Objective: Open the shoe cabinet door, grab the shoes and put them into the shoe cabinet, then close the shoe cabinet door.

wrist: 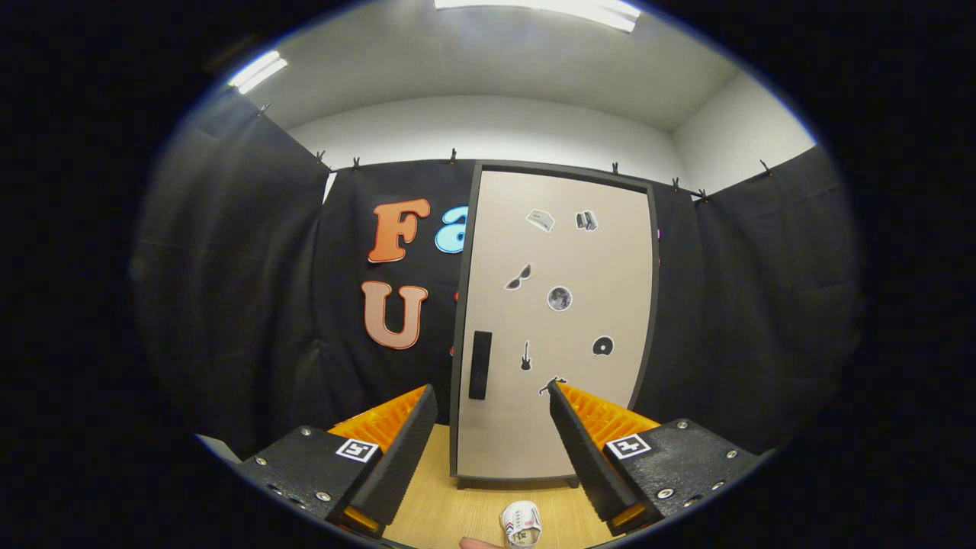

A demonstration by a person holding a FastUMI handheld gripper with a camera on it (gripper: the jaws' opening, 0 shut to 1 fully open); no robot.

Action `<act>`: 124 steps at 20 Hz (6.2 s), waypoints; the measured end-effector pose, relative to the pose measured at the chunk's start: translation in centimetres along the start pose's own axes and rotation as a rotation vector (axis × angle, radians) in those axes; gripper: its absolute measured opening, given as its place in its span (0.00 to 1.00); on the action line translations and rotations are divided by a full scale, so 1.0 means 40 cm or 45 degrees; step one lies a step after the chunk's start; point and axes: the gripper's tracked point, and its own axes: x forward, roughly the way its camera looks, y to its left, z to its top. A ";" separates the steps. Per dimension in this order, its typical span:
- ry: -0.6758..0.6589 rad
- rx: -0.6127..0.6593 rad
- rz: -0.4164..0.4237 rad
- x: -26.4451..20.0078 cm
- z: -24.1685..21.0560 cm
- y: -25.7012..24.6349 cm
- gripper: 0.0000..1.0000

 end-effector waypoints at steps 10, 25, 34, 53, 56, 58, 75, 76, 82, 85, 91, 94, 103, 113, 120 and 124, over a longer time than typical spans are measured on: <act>-0.071 -0.044 0.083 0.261 -0.029 0.055 0.93; -0.045 0.045 0.038 0.589 -0.147 0.055 0.76; -0.003 0.130 0.062 0.629 -0.188 0.077 0.37; 0.127 0.163 -0.013 0.499 -0.190 0.045 0.27; 0.144 0.158 -0.030 0.467 -0.183 0.032 0.26; 0.156 0.168 -0.037 0.442 -0.183 0.020 0.26; 0.153 0.180 -0.043 0.268 -0.193 -0.130 0.25; 0.153 0.184 -0.028 0.258 -0.197 -0.145 0.25; 0.136 0.192 0.029 0.205 -0.205 -0.238 0.25; 0.125 0.169 0.043 0.180 -0.209 -0.292 0.23; 0.126 0.131 0.049 0.136 -0.239 -0.399 0.19; 0.128 0.159 0.021 0.125 -0.246 -0.459 0.19; 0.174 0.159 -0.145 0.122 -0.308 -0.669 0.11; 0.185 0.114 -0.207 0.116 -0.323 -0.713 0.11; 0.187 0.086 -0.296 0.067 -0.286 -0.693 0.13; 0.212 0.030 -0.376 0.039 -0.283 -0.651 0.13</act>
